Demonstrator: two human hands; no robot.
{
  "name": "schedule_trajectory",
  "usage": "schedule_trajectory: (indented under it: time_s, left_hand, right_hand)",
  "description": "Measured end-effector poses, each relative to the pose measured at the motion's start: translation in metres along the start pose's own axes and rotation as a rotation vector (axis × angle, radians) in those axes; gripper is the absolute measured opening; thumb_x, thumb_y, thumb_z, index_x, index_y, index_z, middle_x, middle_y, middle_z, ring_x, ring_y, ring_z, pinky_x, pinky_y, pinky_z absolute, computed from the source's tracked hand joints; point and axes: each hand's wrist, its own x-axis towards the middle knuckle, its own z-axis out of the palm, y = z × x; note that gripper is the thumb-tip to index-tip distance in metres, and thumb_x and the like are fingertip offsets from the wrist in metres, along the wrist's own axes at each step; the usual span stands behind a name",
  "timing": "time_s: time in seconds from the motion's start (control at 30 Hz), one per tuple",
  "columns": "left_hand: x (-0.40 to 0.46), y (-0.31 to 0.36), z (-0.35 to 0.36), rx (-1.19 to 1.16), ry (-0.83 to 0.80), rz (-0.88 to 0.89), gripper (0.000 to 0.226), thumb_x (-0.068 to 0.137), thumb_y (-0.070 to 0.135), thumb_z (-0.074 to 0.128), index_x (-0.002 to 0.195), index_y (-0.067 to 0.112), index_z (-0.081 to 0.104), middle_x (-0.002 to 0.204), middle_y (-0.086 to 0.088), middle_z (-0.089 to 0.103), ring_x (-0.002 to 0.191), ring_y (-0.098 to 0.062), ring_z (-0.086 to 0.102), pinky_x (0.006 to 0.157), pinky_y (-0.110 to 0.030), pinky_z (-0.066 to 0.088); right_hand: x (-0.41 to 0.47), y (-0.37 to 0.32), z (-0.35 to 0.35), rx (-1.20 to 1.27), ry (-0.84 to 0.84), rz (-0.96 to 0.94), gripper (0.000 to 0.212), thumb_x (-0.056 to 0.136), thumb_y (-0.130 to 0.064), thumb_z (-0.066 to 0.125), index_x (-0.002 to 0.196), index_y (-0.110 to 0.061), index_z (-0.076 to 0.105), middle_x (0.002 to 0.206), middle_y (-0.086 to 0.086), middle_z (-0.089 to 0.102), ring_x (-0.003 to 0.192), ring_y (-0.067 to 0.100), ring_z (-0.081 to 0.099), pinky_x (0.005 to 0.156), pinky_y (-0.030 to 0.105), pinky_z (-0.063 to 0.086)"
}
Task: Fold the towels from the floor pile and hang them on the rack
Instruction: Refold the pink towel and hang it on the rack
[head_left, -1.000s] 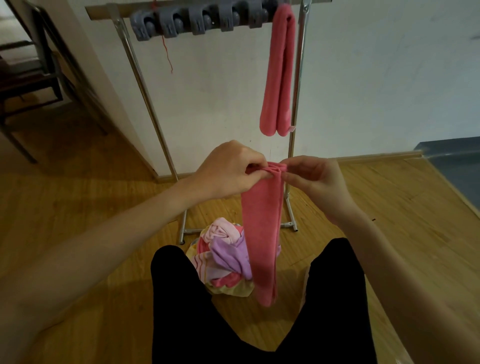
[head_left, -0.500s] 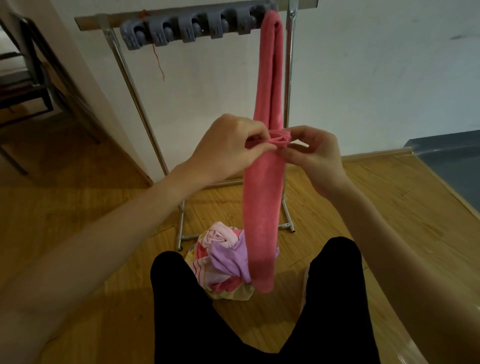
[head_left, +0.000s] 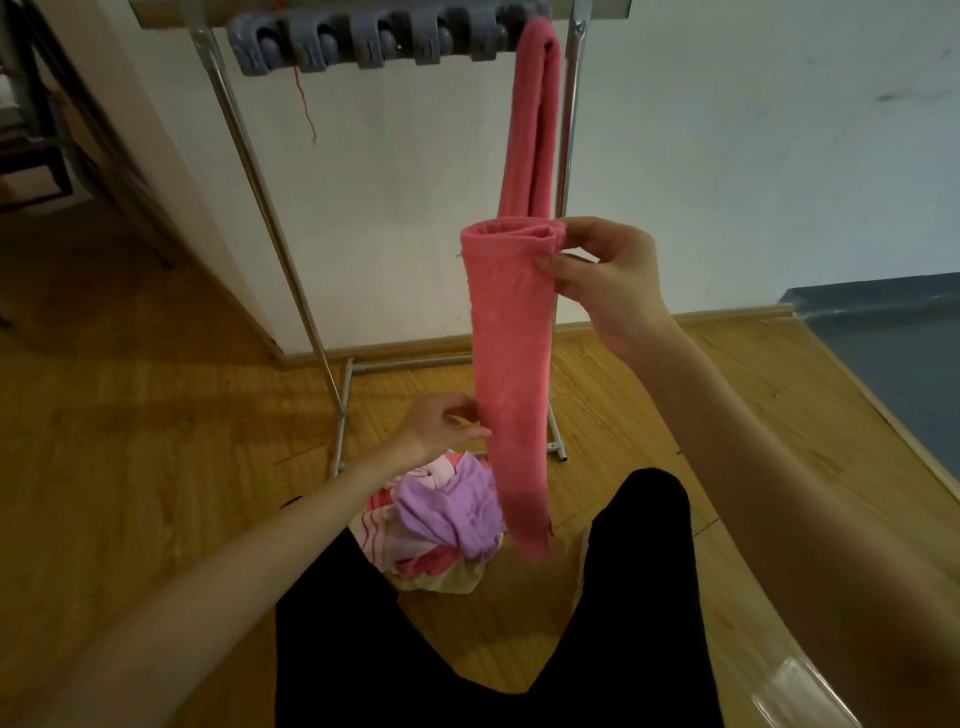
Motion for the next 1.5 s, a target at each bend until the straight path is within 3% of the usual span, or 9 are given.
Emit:
schedule_trajectory:
  time_s: [0.2,0.37,0.6,0.83,0.93,1.03,1.17,1.37,1.5]
  left_hand:
    - [0.021,0.008,0.026,-0.095,-0.029,-0.005,0.011,0.086,0.006,0.067,0.096,0.001,0.067,0.084,0.001,0.068,0.064,0.013,0.057,0.065,-0.006,0.043]
    - [0.036,0.004,0.027,-0.201,0.052,-0.047,0.009,0.086,0.008,0.067,0.081,0.013,0.062,0.079,-0.005,0.06,0.075,-0.013,0.053,0.073,-0.033,0.042]
    - [0.039,0.058,-0.016,-0.179,0.067,0.196,0.011,0.086,0.01,0.067,0.09,0.0,0.068,0.079,-0.004,0.06,0.075,-0.006,0.051,0.069,-0.022,0.039]
    - [0.035,0.129,-0.056,0.089,-0.194,0.314,0.014,0.082,0.015,0.071,0.076,0.027,0.068,0.066,0.02,0.064,0.066,0.007,0.055,0.066,-0.012,0.04]
    - [0.031,0.15,-0.066,0.16,-0.332,0.303,0.007,0.079,0.026,0.071,0.081,0.033,0.071,0.076,0.016,0.069,0.074,0.002,0.06,0.07,-0.015,0.044]
    - [0.032,0.166,-0.068,0.233,-0.356,0.325,0.009,0.083,0.019,0.07,0.079,0.028,0.071,0.072,0.012,0.067,0.07,0.0,0.058,0.067,-0.014,0.044]
    - [0.036,0.175,-0.068,0.288,-0.358,0.314,0.008,0.084,0.02,0.069,0.09,0.017,0.074,0.084,0.001,0.07,0.078,-0.006,0.063,0.07,-0.017,0.048]
    - [0.04,0.178,-0.066,0.29,-0.311,0.314,0.01,0.084,0.022,0.07,0.088,0.014,0.075,0.083,-0.012,0.069,0.073,-0.022,0.061,0.069,-0.03,0.047]
    - [0.047,0.178,-0.067,0.259,-0.25,0.283,0.002,0.082,0.023,0.072,0.082,0.025,0.073,0.08,-0.001,0.071,0.072,-0.007,0.062,0.067,-0.02,0.047]
  right_hand:
    - [0.004,-0.011,-0.016,0.153,0.115,0.062,0.026,0.077,0.015,0.063,0.101,0.006,0.065,0.088,0.016,0.065,0.079,0.022,0.067,0.07,0.031,0.055]
    - [0.004,0.001,-0.041,0.258,0.468,0.174,0.026,0.08,0.012,0.059,0.105,0.005,0.062,0.096,0.017,0.065,0.086,0.023,0.068,0.069,0.029,0.057]
    - [-0.023,0.072,-0.063,0.177,0.581,0.468,0.043,0.08,0.016,0.054,0.115,-0.006,0.044,0.111,0.016,0.057,0.099,0.028,0.063,0.074,0.033,0.059]
    - [-0.038,0.128,-0.076,-0.426,0.093,0.693,0.048,0.08,0.007,0.06,0.124,-0.001,0.042,0.108,0.015,0.055,0.088,0.021,0.057,0.068,0.031,0.052]
    - [-0.029,0.127,-0.079,-0.937,-0.236,0.508,0.041,0.091,-0.007,0.05,0.13,0.0,0.04,0.124,0.02,0.051,0.111,0.029,0.052,0.089,0.039,0.046]
    - [-0.018,0.104,-0.07,-0.569,-0.25,0.26,0.031,0.098,-0.003,0.04,0.127,0.003,0.047,0.124,0.022,0.055,0.114,0.031,0.054,0.096,0.04,0.044]
    - [-0.007,0.066,-0.059,0.087,-0.472,0.339,0.041,0.087,-0.003,0.039,0.125,0.01,0.049,0.119,0.022,0.058,0.108,0.028,0.058,0.099,0.037,0.045]
    - [0.01,0.056,-0.066,-0.01,-0.672,0.34,0.04,0.08,-0.01,0.06,0.11,0.015,0.054,0.099,0.017,0.057,0.092,0.028,0.055,0.086,0.037,0.044]
    - [0.021,0.048,-0.079,-0.091,-0.715,0.277,0.024,0.085,-0.011,0.062,0.096,0.01,0.059,0.089,0.012,0.062,0.082,0.024,0.06,0.075,0.033,0.049]
